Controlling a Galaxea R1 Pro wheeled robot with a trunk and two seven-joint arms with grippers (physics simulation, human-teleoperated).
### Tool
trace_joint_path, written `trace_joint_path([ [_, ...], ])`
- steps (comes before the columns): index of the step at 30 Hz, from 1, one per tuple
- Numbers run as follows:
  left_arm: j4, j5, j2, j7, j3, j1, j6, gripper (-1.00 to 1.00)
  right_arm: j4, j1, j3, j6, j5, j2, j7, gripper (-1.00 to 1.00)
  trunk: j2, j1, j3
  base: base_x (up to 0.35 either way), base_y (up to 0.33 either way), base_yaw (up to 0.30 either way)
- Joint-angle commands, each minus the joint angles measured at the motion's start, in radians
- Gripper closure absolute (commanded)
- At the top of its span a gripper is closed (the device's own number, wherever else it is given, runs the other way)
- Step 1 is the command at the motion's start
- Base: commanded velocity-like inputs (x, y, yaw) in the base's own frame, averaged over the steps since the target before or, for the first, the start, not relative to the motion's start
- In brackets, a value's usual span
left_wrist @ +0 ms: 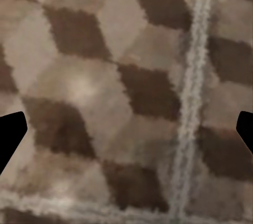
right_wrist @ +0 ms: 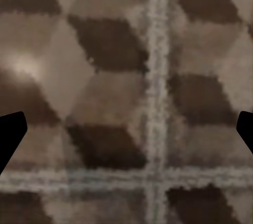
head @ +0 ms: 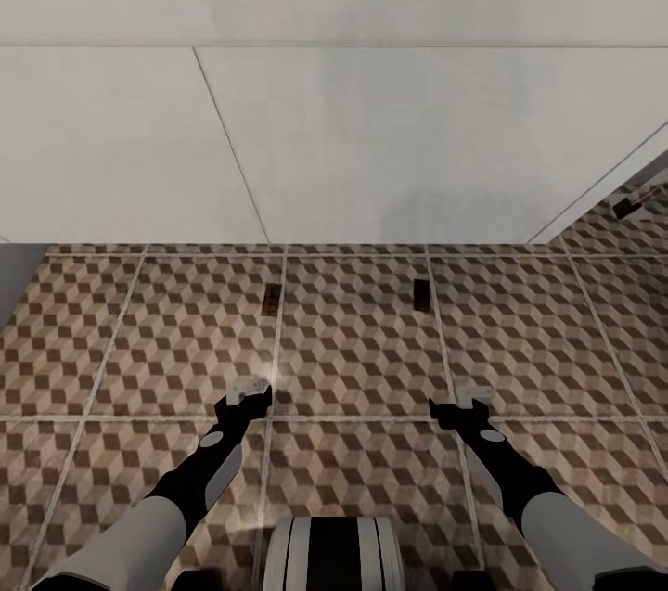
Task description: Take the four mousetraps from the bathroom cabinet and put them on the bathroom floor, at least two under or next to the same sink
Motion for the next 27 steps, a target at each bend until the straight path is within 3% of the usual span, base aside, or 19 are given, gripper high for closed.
trace_joint_path([
  [1,0.001,0.008,0.001,0.008,-0.009,-0.001,-0.004,-1.0,0.001,-0.001,0.009,-0.004,-0.01,-0.001,-0.005,-1.0,0.0,0.0,0.0,-0.005,0.0,0.0],
  [27,0.001,0.007,0.001,0.007,-0.009,-0.001,-0.004,-1.0,0.001,0.0,0.009,-0.005,-0.01,-0.001,-0.005,-1.0,0.0,0.0,0.0,-0.007,0.0,0.0],
])
